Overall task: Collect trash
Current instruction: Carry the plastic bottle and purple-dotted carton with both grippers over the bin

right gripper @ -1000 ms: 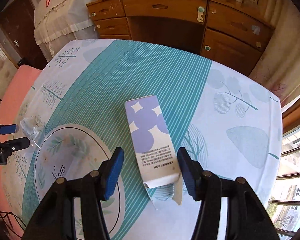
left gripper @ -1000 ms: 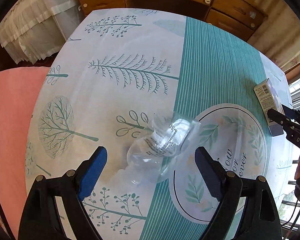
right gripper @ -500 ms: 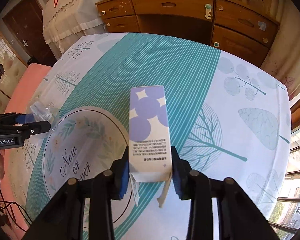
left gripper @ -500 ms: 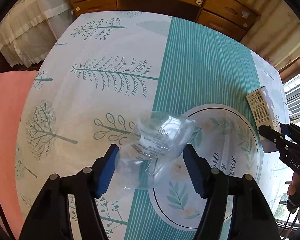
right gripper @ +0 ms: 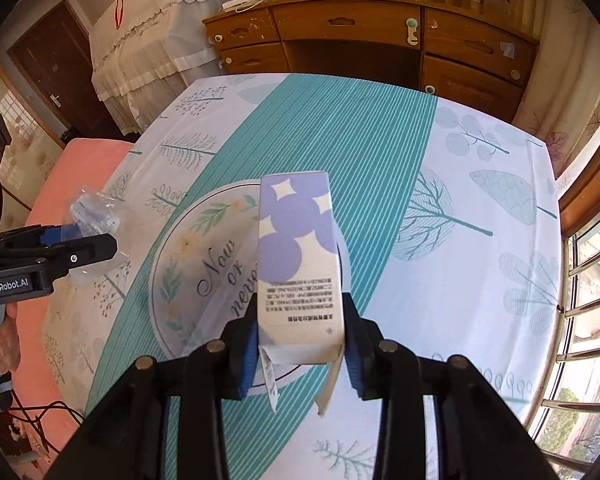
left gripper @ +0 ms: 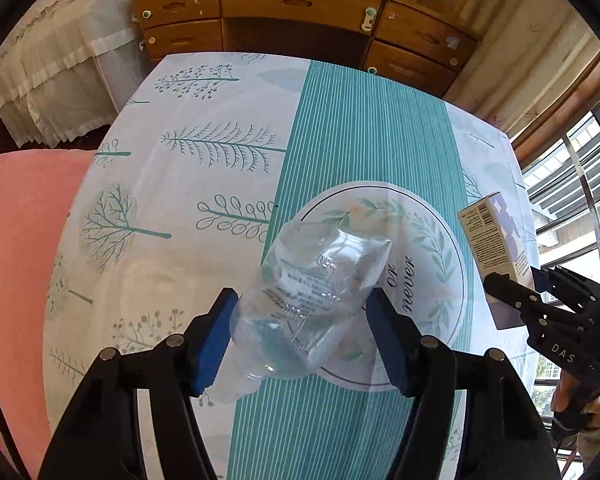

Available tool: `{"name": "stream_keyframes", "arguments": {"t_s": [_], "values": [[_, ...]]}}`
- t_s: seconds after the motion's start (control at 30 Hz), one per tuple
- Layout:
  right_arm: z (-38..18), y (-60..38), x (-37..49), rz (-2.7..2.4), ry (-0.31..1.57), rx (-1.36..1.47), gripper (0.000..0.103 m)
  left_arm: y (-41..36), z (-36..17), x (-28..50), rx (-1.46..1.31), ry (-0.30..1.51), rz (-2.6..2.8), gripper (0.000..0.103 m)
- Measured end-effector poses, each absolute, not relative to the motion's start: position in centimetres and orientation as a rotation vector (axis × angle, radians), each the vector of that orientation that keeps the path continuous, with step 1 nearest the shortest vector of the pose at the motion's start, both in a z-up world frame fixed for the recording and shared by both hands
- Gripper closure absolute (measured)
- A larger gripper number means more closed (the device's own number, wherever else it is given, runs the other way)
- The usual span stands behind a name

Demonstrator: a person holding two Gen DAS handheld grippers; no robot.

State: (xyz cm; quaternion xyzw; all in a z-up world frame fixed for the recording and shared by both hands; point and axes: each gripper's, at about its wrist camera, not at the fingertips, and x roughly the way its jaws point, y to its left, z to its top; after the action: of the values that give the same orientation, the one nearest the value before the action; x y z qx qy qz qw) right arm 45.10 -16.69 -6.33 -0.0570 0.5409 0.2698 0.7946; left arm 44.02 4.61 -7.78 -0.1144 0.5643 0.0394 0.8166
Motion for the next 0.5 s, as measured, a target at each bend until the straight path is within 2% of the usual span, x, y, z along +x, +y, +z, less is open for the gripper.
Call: {"name": "stream_keyframes", "arguments": {"t_s": [0.5], "values": [[0.5, -14.2, 28.5, 0.512, 1.095, -0.002, 0.067, 6.2, 0.0, 29.1, -0.243, 1.081, -0.072, 0.039]]}}
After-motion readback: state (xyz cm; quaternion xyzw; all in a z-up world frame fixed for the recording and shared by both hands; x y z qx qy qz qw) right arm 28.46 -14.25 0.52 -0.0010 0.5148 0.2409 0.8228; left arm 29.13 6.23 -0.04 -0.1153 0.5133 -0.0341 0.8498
